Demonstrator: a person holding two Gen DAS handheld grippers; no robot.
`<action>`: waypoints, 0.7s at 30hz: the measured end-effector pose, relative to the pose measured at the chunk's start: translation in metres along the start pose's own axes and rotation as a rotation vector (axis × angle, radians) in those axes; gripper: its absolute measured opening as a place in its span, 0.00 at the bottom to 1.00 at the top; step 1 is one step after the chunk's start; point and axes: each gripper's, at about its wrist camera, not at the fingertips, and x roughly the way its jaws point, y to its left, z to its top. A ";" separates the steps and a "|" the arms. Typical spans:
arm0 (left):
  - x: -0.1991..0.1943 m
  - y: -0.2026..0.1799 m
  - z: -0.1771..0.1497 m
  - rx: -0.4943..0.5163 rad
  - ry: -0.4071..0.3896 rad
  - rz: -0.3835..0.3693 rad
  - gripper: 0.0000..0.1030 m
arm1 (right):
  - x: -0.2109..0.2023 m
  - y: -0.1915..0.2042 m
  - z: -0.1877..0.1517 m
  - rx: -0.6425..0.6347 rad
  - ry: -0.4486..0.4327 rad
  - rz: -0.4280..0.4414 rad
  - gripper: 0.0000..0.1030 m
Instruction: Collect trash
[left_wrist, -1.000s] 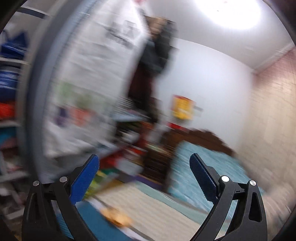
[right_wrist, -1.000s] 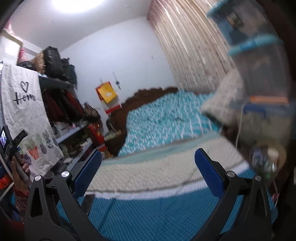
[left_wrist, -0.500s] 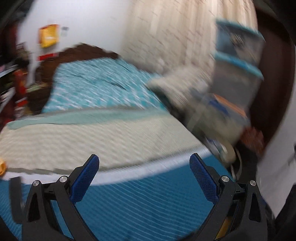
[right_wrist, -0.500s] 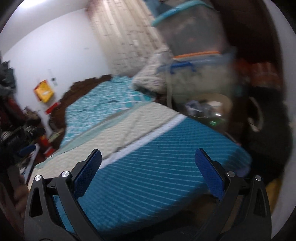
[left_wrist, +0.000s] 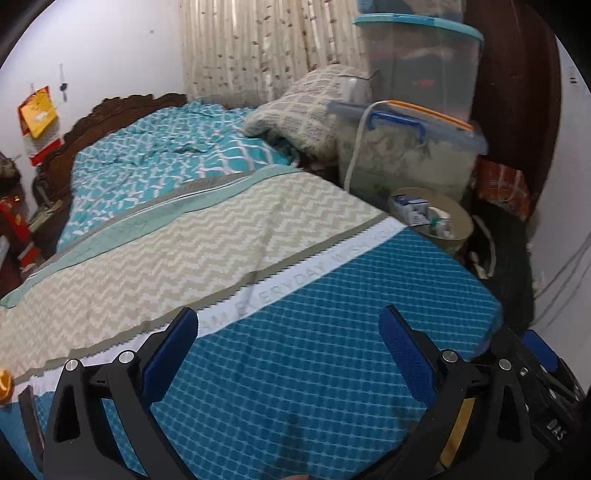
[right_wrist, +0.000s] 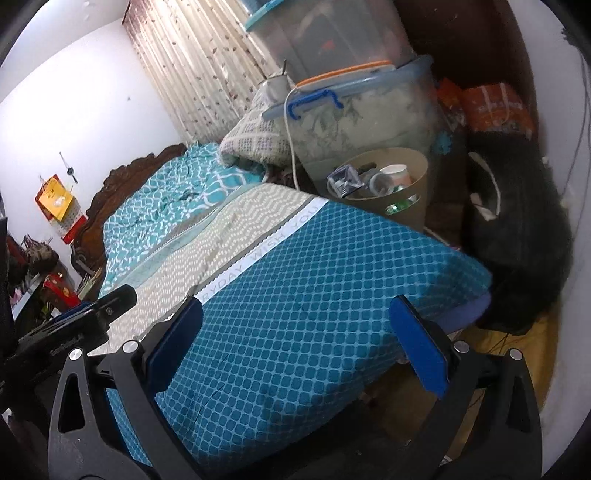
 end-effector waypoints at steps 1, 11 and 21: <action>0.001 0.002 0.000 0.001 -0.002 0.015 0.92 | 0.002 0.002 -0.001 -0.003 0.004 0.003 0.97; 0.004 0.008 -0.005 0.011 0.012 0.046 0.92 | 0.005 0.010 -0.004 -0.005 0.000 0.015 0.97; -0.003 0.013 -0.012 0.019 0.003 0.090 0.92 | -0.001 0.021 -0.009 -0.035 -0.001 0.039 0.97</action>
